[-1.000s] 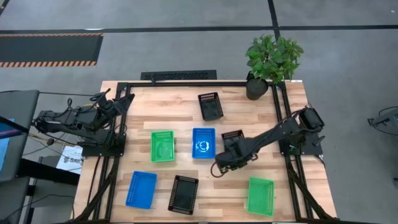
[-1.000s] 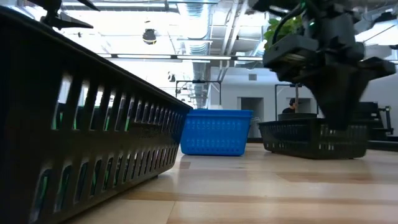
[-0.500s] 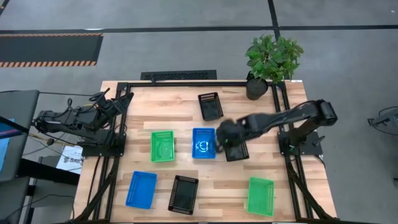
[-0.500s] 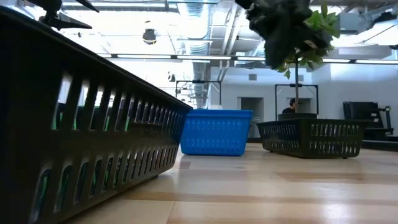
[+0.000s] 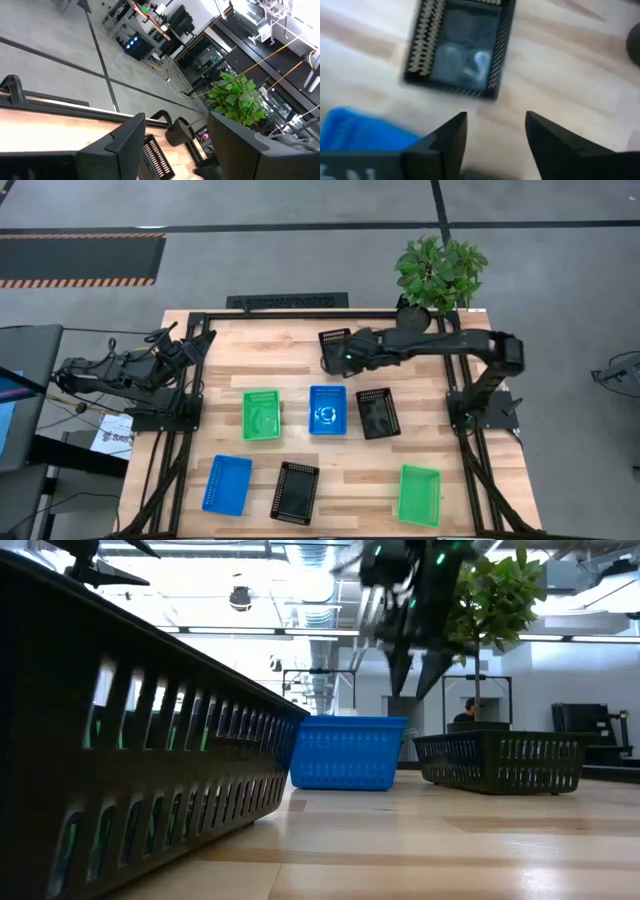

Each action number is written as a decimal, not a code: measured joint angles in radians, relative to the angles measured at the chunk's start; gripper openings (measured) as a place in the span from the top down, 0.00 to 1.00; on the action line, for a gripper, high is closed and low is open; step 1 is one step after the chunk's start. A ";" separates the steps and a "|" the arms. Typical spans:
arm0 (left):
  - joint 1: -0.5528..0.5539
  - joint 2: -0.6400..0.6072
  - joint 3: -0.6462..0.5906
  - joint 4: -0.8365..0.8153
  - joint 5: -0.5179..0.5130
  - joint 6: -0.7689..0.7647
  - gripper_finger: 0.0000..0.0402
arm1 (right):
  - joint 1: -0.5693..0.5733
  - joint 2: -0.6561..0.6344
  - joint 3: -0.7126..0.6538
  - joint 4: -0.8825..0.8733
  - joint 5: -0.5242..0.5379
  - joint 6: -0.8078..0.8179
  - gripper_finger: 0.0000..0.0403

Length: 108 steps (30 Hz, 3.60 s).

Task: Stack baskets by color
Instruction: Stack the top black bin on top of the middle black bin

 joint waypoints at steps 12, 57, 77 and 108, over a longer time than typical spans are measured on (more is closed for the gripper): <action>0.000 0.000 0.000 -0.004 -0.001 -0.001 0.49 | -0.134 0.188 0.000 0.117 -0.018 -0.130 0.47; 0.000 0.000 0.000 -0.023 -0.030 -0.009 0.49 | 0.602 -0.259 -0.131 -0.412 -0.011 0.843 0.97; 0.000 0.000 0.000 -0.023 -0.028 0.006 0.49 | 0.625 -0.139 -0.130 -0.352 0.030 0.848 0.92; 0.000 0.000 0.000 -0.023 -0.027 0.004 0.49 | 0.634 -0.151 -0.225 -0.176 0.029 0.831 0.79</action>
